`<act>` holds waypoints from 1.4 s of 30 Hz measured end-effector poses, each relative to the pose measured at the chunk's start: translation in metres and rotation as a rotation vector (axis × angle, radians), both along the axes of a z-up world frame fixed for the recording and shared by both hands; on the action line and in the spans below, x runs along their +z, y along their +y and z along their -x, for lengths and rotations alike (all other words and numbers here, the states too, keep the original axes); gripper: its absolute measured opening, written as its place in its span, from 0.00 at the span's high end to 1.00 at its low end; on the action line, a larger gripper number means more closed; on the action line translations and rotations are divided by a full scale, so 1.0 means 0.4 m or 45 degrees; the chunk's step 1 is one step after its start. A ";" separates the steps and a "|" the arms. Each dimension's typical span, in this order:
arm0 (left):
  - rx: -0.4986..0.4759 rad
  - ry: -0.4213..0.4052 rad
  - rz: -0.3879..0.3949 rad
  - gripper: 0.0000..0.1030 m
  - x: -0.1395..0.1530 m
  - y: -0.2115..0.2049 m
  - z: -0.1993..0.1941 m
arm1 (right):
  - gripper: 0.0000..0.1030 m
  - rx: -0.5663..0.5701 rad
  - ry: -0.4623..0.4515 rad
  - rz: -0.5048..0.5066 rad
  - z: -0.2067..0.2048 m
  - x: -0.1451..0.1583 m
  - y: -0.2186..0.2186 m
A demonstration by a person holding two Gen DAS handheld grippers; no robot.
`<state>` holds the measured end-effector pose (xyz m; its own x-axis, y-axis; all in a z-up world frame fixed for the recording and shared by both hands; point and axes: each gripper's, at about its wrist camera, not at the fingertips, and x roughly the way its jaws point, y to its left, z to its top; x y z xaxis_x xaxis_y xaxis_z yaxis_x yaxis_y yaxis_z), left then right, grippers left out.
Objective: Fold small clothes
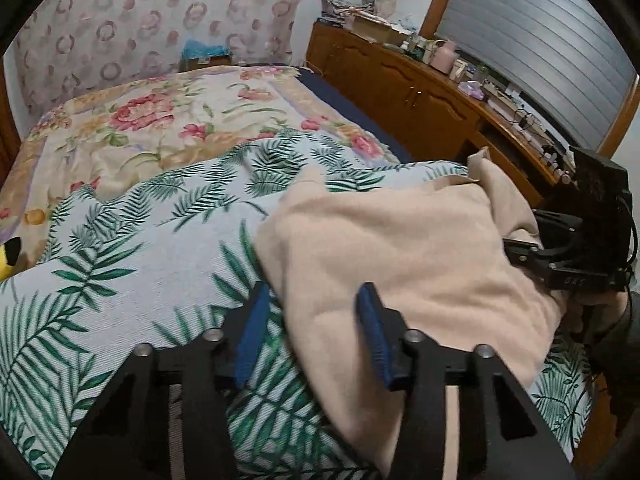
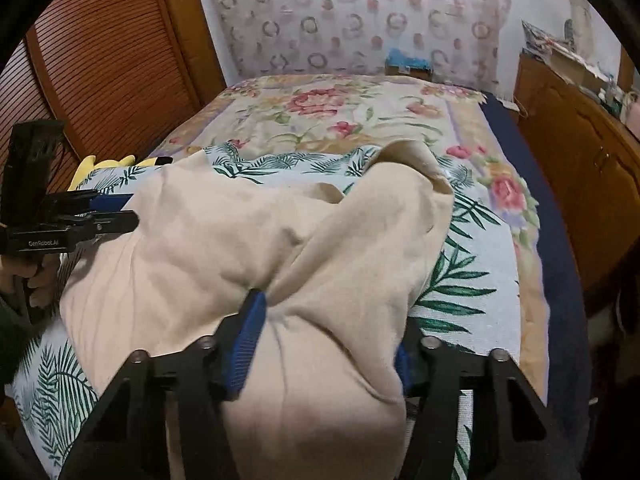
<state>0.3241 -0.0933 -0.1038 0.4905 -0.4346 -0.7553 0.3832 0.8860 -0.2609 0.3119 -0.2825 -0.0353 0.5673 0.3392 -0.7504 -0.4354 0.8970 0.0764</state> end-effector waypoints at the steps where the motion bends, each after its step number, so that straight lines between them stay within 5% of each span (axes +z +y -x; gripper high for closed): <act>1: -0.006 0.006 0.015 0.68 -0.001 -0.001 -0.002 | 0.62 0.027 -0.010 -0.003 0.003 -0.002 0.001; 4: -0.012 0.039 0.057 0.87 -0.005 -0.002 -0.012 | 0.76 0.070 -0.024 -0.007 0.008 -0.005 -0.002; 6: -0.017 0.066 0.101 0.91 -0.003 0.009 -0.014 | 0.80 0.082 -0.052 0.018 0.014 0.003 -0.003; 16: 0.017 -0.221 0.115 0.92 0.168 0.099 0.194 | 0.82 0.238 -0.387 0.010 0.164 0.184 0.041; 24: 0.289 -0.405 0.112 0.92 0.253 0.335 0.352 | 0.82 0.509 -0.514 0.063 0.205 0.278 0.230; 31: 0.590 -0.442 0.034 0.92 0.213 0.553 0.456 | 0.82 0.797 -0.545 0.127 0.103 0.276 0.489; 37: 0.780 -0.341 -0.110 0.92 0.104 0.670 0.483 | 0.82 1.001 -0.499 0.209 0.006 0.230 0.755; 42: 0.843 -0.251 -0.122 0.92 0.041 0.721 0.478 | 0.82 1.146 -0.453 0.309 -0.061 0.178 0.946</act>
